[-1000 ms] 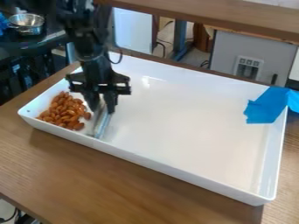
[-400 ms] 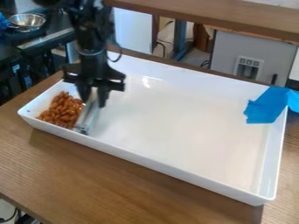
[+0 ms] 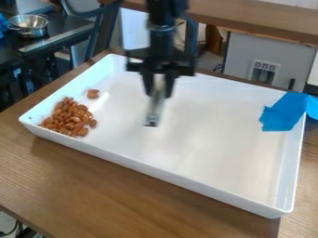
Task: Sweep into pile
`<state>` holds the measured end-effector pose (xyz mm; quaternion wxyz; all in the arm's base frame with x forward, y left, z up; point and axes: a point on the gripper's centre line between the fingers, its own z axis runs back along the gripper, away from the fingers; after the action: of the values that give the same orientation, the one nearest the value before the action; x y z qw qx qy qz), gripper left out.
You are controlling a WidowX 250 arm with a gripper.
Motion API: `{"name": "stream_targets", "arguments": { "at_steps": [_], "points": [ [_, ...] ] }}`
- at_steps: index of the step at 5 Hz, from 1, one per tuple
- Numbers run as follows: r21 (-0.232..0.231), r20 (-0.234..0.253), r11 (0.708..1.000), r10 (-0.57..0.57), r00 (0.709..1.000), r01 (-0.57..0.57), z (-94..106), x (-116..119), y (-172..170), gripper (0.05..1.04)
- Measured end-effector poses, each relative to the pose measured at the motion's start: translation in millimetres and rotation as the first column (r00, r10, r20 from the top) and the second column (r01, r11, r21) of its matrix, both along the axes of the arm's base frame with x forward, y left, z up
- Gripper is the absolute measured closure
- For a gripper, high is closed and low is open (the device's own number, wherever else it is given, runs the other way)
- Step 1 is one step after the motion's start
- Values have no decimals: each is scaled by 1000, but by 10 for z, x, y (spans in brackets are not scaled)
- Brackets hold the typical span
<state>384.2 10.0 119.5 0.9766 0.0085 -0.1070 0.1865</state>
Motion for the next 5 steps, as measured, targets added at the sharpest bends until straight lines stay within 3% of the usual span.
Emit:
{"name": "stream_targets", "arguments": {
  "at_steps": [1,2,3,4,5],
  "points": [
    [-8,-7,1000,-3,1000,3,6,180,-435,714],
    [8,-19,1000,13,1000,-13,-145,333,-655,714],
    [21,-21,998,58,998,-58,-257,409,-719,714],
    [29,-65,996,86,994,-84,-413,386,-707,676],
    [24,-68,995,100,993,-99,-361,421,-720,371]
  ]
}}
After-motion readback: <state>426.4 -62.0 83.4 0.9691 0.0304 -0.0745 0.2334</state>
